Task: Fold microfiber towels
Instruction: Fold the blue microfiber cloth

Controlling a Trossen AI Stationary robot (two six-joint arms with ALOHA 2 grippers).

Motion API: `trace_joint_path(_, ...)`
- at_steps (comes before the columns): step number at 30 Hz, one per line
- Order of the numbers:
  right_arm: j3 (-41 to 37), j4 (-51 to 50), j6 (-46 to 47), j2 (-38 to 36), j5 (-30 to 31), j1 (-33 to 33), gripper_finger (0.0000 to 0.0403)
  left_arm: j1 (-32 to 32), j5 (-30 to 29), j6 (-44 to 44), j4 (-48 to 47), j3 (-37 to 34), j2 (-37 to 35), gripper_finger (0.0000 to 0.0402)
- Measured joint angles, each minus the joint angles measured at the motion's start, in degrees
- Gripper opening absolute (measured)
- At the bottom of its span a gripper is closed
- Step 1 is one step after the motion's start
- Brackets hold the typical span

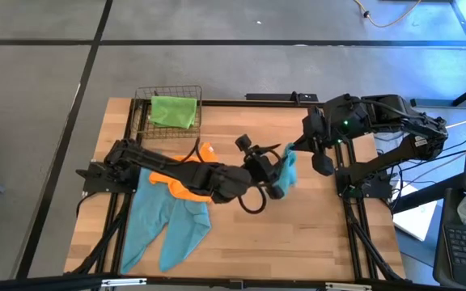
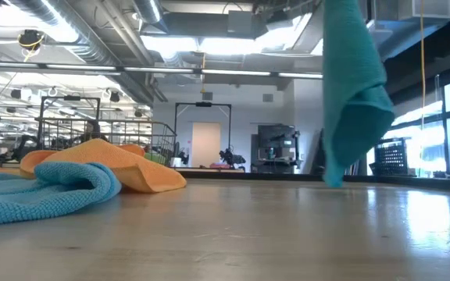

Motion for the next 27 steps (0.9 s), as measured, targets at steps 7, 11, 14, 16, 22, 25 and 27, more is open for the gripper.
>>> trace_joint_path(7,0.0,0.4,-0.1,1.7,0.3,0.0,0.0012,1.8,6.8,-1.0,0.1,0.0,0.2,0.0163)
trace_joint_path(11,0.0,0.4,-0.1,2.8,0.3,0.0,0.0012,2.7,7.0,-1.7,-2.2,0.1,0.5,0.0163)
trace_joint_path(14,0.0,0.6,-0.1,3.0,0.3,0.0,0.0012,3.3,4.9,-2.0,-7.7,0.1,0.9,0.0163)
trace_joint_path(16,0.0,1.3,-0.1,3.0,0.3,0.0,0.0012,3.9,4.2,-4.1,-12.2,0.1,0.9,0.0163)
trace_joint_path(22,0.0,1.4,-0.3,2.8,0.2,0.0,0.0012,5.7,2.3,-13.9,-23.7,0.1,0.9,0.0163)
trace_joint_path(25,0.0,0.4,-0.4,2.8,0.2,0.0,0.0012,5.6,1.6,-14.0,-24.4,0.1,0.9,0.0163)
trace_joint_path(27,0.0,-0.1,-0.7,2.8,0.2,0.0,0.0012,5.5,0.8,-14.0,-24.4,0.1,0.9,0.0163)
